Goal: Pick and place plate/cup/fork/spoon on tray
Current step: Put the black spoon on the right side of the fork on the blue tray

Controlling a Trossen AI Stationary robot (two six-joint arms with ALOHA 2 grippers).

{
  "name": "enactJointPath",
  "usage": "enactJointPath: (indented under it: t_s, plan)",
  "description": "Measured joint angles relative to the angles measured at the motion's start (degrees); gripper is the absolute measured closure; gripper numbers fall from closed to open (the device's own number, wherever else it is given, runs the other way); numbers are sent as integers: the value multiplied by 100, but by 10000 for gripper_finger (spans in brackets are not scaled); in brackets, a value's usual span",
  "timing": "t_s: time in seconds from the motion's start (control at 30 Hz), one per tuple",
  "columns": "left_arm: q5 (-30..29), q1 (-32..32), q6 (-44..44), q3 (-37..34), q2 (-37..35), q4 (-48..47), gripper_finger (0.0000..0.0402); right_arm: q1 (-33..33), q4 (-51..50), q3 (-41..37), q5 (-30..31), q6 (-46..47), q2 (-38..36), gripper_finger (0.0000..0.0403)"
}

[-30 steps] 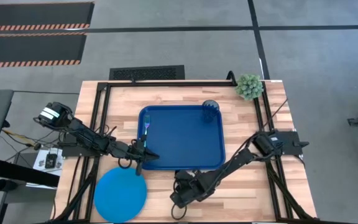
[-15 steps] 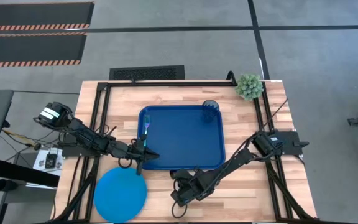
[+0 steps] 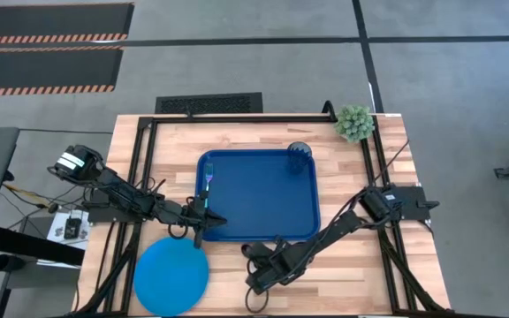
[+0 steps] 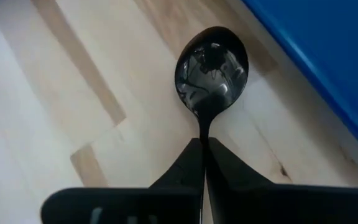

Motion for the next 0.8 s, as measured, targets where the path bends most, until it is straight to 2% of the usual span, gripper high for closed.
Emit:
enactJointPath:
  t_s: [0.13, 0.3, 0.4, 0.53, 0.6, 0.67, 0.8]
  plan:
    - [0, 0, 1, 0, 0, 2, 401, 61, 35, -9, 28, -386, -244, 388]
    - [0, 1, 28, 0, 0, 1, 401, 191, -28, -2, 421, -1034, -685, 388]
    - [23, 0, 30, 0, 0, 0, 401, 285, -60, -96, 860, -1461, -947, 391]
    - [368, -5, 99, 0, 0, 15, 401, 405, 59, -574, 1459, -1897, -1409, 399]
    - [385, -18, 151, 0, 0, 33, 401, 441, 538, -1073, 1745, -2125, -1758, 400]
    - [385, -18, 212, 0, 0, 86, 401, 432, 1423, -1754, 1870, -2480, -2153, 400]
    - [424, -25, 359, 10, 0, 153, 401, 221, 4116, -3381, 1545, -3573, -2838, 400]
